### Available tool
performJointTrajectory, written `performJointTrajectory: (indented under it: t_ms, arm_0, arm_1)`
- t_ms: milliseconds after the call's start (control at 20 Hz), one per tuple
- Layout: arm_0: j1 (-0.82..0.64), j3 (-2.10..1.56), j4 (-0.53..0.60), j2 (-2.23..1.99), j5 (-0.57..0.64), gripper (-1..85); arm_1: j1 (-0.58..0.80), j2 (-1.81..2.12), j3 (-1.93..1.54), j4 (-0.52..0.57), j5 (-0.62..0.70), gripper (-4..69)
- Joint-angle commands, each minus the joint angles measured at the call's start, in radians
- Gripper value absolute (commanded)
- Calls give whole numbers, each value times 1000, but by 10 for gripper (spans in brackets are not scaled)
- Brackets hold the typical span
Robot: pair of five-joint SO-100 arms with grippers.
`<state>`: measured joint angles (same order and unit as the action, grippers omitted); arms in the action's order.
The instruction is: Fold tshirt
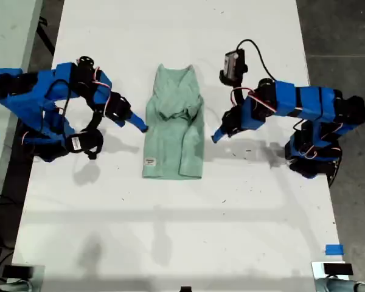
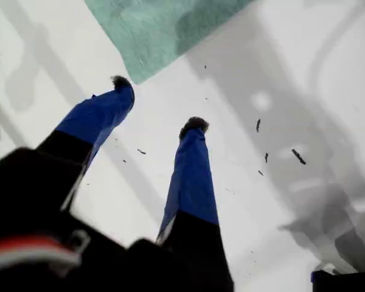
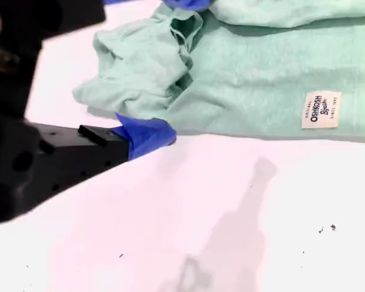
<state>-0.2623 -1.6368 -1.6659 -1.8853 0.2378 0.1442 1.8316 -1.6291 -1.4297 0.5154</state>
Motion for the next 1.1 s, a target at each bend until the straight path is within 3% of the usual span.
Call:
performJointTrajectory:
  t_ms: [0,250,400,700,950,1050]
  arm_0:
    - [60,-86,0,-169,-95,310]
    - [169,-8,2,-28,-311,296]
    - [190,66,9,94,-374,293]
    - [179,129,95,387,-362,297]
    - [196,164,233,600,-322,300]
    - [193,204,239,676,-301,300]
  arm_1:
    - [-64,-5,158,-11,-63,191]
    - [-138,-347,557,-120,-153,155]
    - [-155,-445,650,-120,-164,140]
    - [-160,-597,684,-143,-178,290]
    - [-175,-776,684,-49,-178,309]
    - [-173,-815,684,-25,-173,310]
